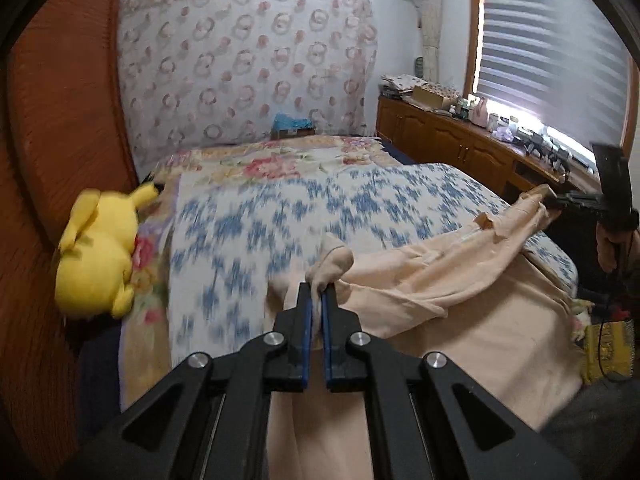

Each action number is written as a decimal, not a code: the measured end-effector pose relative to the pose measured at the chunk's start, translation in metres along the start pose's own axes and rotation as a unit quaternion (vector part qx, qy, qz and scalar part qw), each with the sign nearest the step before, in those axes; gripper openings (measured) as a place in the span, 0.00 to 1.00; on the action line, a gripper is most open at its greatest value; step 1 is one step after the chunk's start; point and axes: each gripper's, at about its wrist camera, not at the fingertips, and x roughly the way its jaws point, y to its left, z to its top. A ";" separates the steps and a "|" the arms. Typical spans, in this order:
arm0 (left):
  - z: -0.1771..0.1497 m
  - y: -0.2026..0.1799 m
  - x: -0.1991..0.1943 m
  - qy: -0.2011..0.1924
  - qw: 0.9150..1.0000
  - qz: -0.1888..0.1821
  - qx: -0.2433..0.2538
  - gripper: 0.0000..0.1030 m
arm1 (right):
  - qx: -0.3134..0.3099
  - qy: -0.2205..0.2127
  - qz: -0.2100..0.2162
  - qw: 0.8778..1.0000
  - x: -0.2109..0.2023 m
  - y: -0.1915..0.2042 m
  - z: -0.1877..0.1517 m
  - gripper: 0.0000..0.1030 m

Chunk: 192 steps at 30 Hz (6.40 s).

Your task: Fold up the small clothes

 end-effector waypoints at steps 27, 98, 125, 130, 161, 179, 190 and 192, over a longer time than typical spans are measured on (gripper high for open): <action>-0.035 -0.019 -0.046 0.009 1.000 0.007 0.006 0.59 | -0.014 0.065 -0.012 0.998 -0.053 0.026 -0.063 0.38; 0.043 -0.030 -0.109 -0.124 0.990 -0.072 -0.019 0.06 | 0.005 -0.115 -0.024 0.993 -0.112 0.033 0.005 0.08; 0.222 0.054 0.134 -0.041 0.999 0.012 0.013 0.18 | -0.038 -0.027 -0.156 0.987 0.080 -0.082 0.219 0.23; 0.179 0.048 0.180 0.019 0.999 -0.004 0.028 0.39 | -0.013 0.034 -0.135 0.990 0.155 -0.104 0.164 0.24; -0.022 0.056 0.072 0.095 0.993 0.065 -0.018 0.48 | 0.101 0.071 -0.102 0.987 0.102 -0.097 -0.013 0.34; -0.076 0.043 0.043 0.093 0.993 0.002 -0.065 0.31 | 0.076 0.081 -0.126 0.986 0.109 -0.089 -0.014 0.35; -0.077 0.031 0.024 0.088 0.994 0.048 -0.046 0.02 | 0.076 0.081 -0.126 0.986 0.109 -0.088 -0.014 0.35; -0.076 0.031 0.005 0.082 0.994 0.059 -0.041 0.02 | 0.076 0.081 -0.126 0.986 0.109 -0.089 -0.014 0.35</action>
